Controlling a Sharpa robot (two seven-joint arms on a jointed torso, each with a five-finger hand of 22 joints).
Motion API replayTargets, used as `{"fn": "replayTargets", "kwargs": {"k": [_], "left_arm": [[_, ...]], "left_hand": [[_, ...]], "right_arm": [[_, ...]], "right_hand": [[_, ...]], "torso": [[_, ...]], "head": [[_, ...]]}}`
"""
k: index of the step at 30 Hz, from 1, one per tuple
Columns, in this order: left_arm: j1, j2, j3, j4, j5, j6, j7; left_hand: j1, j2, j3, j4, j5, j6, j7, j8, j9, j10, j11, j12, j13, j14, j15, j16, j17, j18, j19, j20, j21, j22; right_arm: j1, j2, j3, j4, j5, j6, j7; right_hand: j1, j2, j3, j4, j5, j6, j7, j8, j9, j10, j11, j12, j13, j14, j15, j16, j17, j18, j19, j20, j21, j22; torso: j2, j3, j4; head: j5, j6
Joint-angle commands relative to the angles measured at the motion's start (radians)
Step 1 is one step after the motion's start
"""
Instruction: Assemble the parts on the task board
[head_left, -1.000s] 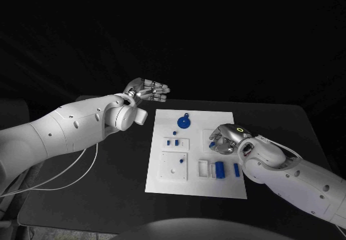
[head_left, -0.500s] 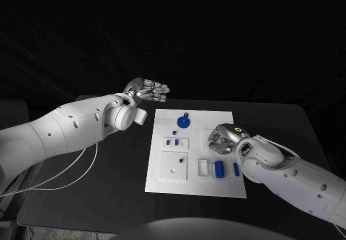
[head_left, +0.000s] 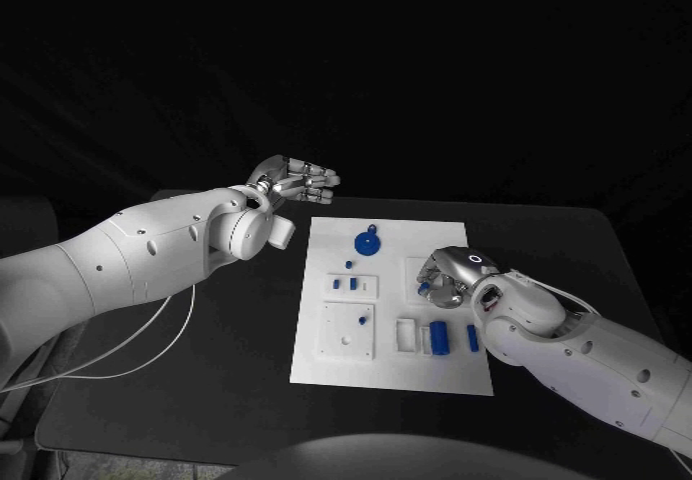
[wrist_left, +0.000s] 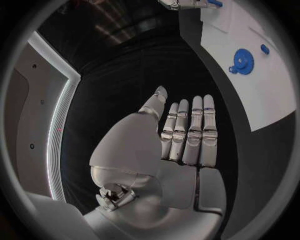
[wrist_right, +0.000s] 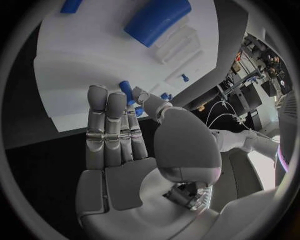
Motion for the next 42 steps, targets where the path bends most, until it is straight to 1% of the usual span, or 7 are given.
{"fn": "replayTargets", "kwargs": {"k": [1, 11, 21, 26, 32, 39, 42], "left_arm": [[0.000, 0.001, 0.000, 0.001, -0.007, 0.019, -0.003], [0.000, 0.002, 0.000, 0.002, -0.010, 0.019, -0.004], [0.000, 0.002, 0.000, 0.002, -0.010, 0.020, -0.003], [0.000, 0.002, 0.000, -0.001, -0.010, 0.020, -0.004], [0.000, 0.003, 0.000, -0.005, -0.010, 0.021, -0.004], [0.000, 0.005, 0.000, -0.006, -0.010, 0.021, -0.004], [0.000, 0.007, 0.000, -0.007, -0.010, 0.022, -0.005]], "left_hand": [[-0.001, 0.012, -0.006, 0.002, -0.007, -0.008, 0.001, -0.003, 0.001, -0.004, 0.006, -0.006, -0.001, -0.005, 0.002, -0.004, 0.000, 0.017, 0.003, 0.000, 0.003, -0.001], [-0.005, 0.016, -0.010, 0.010, -0.007, -0.009, 0.000, -0.003, 0.001, -0.005, 0.006, -0.006, -0.001, -0.006, 0.002, -0.003, 0.001, 0.017, 0.003, 0.001, 0.003, -0.003], [-0.005, 0.016, -0.011, 0.012, -0.007, -0.009, 0.000, -0.003, 0.001, -0.005, 0.006, -0.006, -0.001, -0.006, 0.002, -0.003, 0.001, 0.017, 0.003, 0.001, 0.003, -0.003], [-0.004, 0.017, -0.012, 0.015, -0.007, -0.009, 0.000, -0.003, 0.001, -0.005, 0.006, -0.006, -0.001, -0.005, 0.002, -0.003, 0.001, 0.017, 0.004, 0.001, 0.003, -0.004], [-0.004, 0.017, -0.012, 0.015, -0.007, -0.009, 0.000, -0.003, 0.001, -0.005, 0.006, -0.006, -0.001, -0.005, 0.002, -0.003, 0.001, 0.017, 0.004, 0.001, 0.003, -0.004], [-0.004, 0.017, -0.012, 0.015, -0.007, -0.009, 0.000, -0.003, 0.001, -0.005, 0.006, -0.006, -0.001, -0.005, 0.002, -0.003, 0.001, 0.017, 0.004, 0.001, 0.003, -0.004], [-0.004, 0.017, -0.012, 0.015, -0.007, -0.009, 0.000, -0.003, 0.001, -0.005, 0.006, -0.006, -0.001, -0.005, 0.002, -0.003, 0.001, 0.017, 0.004, 0.001, 0.003, -0.004]], "right_arm": [[-0.005, 0.002, -0.006, -0.003, -0.026, 0.018, -0.009], [-0.005, 0.004, -0.008, 0.000, -0.043, -0.002, -0.014], [-0.006, 0.001, -0.009, 0.019, -0.067, -0.045, -0.023], [-0.005, -0.013, -0.006, 0.058, -0.046, -0.052, -0.019], [0.005, -0.031, 0.009, 0.132, -0.019, -0.048, -0.011], [0.010, -0.024, 0.012, 0.189, -0.008, -0.041, -0.001], [0.010, -0.009, 0.009, 0.202, -0.003, -0.037, 0.008]], "right_hand": [[0.004, 0.018, 0.007, -0.002, -0.005, 0.014, -0.002, -0.001, 0.000, 0.011, -0.001, 0.004, 0.001, -0.001, -0.008, 0.000, 0.002, 0.000, 0.036, -0.006, 0.007, 0.003], [0.029, 0.039, 0.048, -0.042, -0.005, 0.055, -0.010, -0.001, 0.007, 0.057, -0.009, 0.005, 0.004, -0.001, -0.015, -0.001, 0.006, -0.002, 0.034, -0.014, 0.024, 0.025], [0.031, 0.042, 0.057, -0.041, -0.006, 0.074, -0.016, -0.001, 0.013, 0.078, -0.015, 0.005, 0.004, 0.002, -0.021, 0.000, 0.011, -0.006, 0.035, -0.019, 0.048, 0.048], [0.026, 0.040, 0.056, -0.038, -0.006, 0.078, -0.017, -0.001, 0.015, 0.082, -0.017, 0.005, 0.004, 0.003, -0.022, 0.000, 0.013, -0.008, 0.035, -0.020, 0.053, 0.054], [0.026, 0.041, 0.051, -0.037, -0.006, 0.078, -0.018, -0.001, 0.016, 0.083, -0.018, 0.005, 0.004, 0.003, -0.023, -0.002, 0.015, -0.009, 0.035, -0.022, 0.051, 0.058], [0.027, 0.041, 0.050, -0.037, -0.006, 0.079, -0.018, -0.001, 0.017, 0.083, -0.018, 0.005, 0.004, 0.003, -0.024, -0.004, 0.015, -0.009, 0.035, -0.023, 0.051, 0.061], [0.026, 0.043, 0.048, -0.036, -0.006, 0.078, -0.018, -0.001, 0.017, 0.082, -0.018, 0.005, 0.004, 0.003, -0.025, -0.005, 0.016, -0.009, 0.034, -0.023, 0.047, 0.061]], "torso": [[0.000, 0.0003, -0.0004], [0.000, -0.0002, -0.0002], [0.000, -0.0001, -0.0003], [-0.001, -0.0001, -0.0008], [-0.001, 0.0000, -0.0011], [0.000, -0.0007, -0.0013], [0.000, -0.0008, -0.0012]], "head": [[-0.001, -0.001], [-0.003, -0.003], [-0.004, -0.004], [-0.004, -0.003], [-0.002, -0.001], [0.004, -0.002], [0.006, -0.002]]}}
